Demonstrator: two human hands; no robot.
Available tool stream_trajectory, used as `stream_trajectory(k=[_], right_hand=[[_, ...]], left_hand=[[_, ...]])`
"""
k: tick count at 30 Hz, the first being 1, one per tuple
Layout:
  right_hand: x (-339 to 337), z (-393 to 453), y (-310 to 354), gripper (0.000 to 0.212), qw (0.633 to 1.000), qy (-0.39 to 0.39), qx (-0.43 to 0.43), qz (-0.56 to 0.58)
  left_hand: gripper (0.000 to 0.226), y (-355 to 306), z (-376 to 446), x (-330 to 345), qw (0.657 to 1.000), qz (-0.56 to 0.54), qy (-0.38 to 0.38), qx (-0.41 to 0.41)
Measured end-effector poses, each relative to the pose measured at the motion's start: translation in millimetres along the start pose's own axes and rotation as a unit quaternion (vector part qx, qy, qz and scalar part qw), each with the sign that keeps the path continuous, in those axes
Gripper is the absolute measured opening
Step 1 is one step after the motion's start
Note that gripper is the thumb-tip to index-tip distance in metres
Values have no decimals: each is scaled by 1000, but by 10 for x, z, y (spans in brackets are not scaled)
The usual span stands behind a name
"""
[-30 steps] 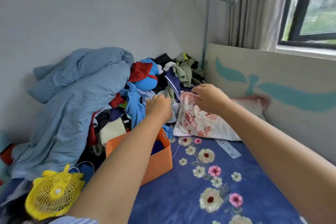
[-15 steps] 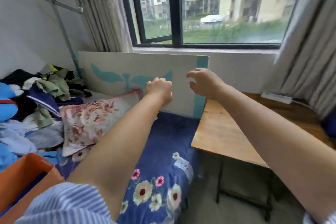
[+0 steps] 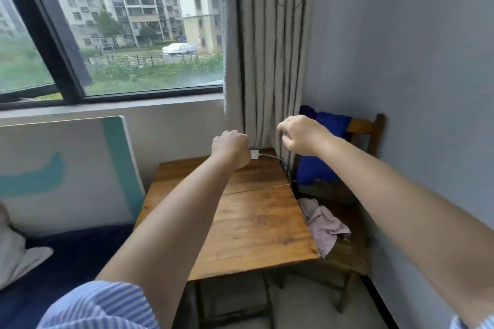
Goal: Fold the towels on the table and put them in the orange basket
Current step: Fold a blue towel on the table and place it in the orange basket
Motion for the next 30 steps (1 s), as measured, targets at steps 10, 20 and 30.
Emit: stream_trajectory(k=[10,20,30], right_hand=[[123,280,-2053,37,987,-17,146,59],[211,956,-3332,32,959,-36,263,101],[609,1580,-4242,29,945,20,312,92]], left_hand=[[25,-1242,1408,248,995,-22,30,89],[24,-1594,2964,721,983,-71,100,140],[27,-2000,4023,1057,977,-77,123,157]])
Point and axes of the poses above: each hand's wrist, its own z-axis towards the middle knuckle, its own x-axis out of the palm, y = z × x, the point moved 8 cm from there along z, towards the middle knuckle, and after that the axes turned 7 degrees about y, right-handed, at the moved point
